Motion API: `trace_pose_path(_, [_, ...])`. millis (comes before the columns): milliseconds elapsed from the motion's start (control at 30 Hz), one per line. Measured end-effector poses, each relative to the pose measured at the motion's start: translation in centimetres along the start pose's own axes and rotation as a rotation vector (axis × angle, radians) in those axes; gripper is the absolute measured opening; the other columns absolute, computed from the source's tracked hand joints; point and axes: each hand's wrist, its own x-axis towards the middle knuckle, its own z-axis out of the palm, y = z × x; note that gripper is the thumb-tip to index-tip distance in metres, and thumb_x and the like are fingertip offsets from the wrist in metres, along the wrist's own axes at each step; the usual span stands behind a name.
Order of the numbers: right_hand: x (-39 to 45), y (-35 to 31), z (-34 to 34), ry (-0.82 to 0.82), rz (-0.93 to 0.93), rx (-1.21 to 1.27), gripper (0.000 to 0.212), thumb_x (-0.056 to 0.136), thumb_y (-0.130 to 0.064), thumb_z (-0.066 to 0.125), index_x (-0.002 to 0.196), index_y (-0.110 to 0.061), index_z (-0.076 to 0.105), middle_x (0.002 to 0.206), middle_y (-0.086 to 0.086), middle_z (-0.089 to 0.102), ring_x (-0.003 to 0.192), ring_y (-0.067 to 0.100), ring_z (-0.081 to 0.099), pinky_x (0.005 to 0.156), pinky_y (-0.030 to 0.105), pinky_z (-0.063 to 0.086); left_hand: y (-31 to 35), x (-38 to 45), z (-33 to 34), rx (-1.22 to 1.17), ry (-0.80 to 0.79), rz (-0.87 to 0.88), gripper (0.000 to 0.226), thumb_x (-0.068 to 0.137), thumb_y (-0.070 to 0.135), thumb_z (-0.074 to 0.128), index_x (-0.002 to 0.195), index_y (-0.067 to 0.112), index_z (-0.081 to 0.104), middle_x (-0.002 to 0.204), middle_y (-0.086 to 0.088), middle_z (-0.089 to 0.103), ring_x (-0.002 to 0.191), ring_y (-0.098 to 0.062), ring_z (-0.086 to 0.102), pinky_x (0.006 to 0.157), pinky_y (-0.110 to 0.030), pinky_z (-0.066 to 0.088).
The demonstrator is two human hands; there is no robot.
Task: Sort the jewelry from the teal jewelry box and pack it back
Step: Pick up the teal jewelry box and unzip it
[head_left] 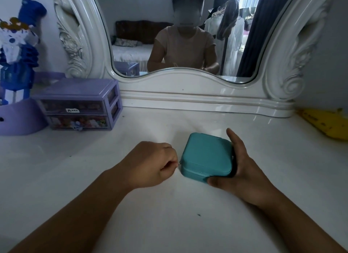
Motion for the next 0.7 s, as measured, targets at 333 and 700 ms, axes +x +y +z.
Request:
trace_pose_path(333, [0.4, 0.4, 0.2, -0.039, -0.034, -0.022, 0.118, 0.059, -0.031, 0.085, 0.139, -0.051, 0.000, 0.141, -0.020, 0.033, 0.131, 0.002, 0.036, 0.108, 0.026, 0.034, 4.6, 1.1, 1.0, -0.157, 0.222, 0.189, 0.027, 0.083, 0.043, 0.059, 0.074, 0.020, 0.070, 0.062, 0.007, 0.065, 0.049, -0.007, 0.054, 0.048, -0.019, 0.043])
trace_pose_path(700, [-0.8, -0.1, 1.4, 0.100, -0.810, -0.679, 0.034, 0.080, -0.021, 0.063, 0.109, -0.038, 0.057, 0.149, 0.007, 0.024, 0.139, 0.032, 0.022, 0.109, 0.039, 0.024, 0.1, 1.6, 1.8, -0.281, 0.184, 0.047, 0.039, 0.066, 0.042, 0.070, 0.101, 0.031, 0.056, 0.119, 0.007, 0.056, 0.118, -0.007, 0.045, 0.100, -0.032, 0.032])
